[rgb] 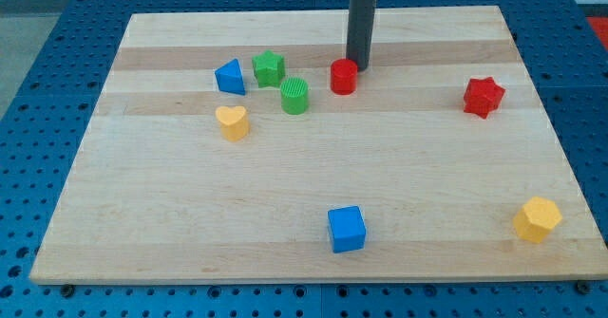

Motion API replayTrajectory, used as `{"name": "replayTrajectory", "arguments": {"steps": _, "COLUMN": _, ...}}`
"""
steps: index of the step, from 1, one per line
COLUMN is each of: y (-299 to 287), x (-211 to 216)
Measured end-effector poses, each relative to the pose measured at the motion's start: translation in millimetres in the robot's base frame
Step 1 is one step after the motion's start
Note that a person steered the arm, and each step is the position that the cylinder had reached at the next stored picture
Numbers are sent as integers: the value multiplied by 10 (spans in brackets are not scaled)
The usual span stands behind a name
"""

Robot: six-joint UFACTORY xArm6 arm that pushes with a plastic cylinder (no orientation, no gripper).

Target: Move your arm right to the red star

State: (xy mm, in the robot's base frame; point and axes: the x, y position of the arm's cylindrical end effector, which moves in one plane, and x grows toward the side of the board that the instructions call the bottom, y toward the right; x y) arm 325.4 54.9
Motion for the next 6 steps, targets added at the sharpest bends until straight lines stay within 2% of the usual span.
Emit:
{"name": "replayTrajectory", "arguments": {"steps": 1, "y": 112, "x": 2}}
{"name": "replayTrajectory", "arguments": {"steps": 4, "y": 2369, "x": -48}}
{"name": "replayTrajectory", "arguments": {"steps": 6, "y": 2391, "x": 805}}
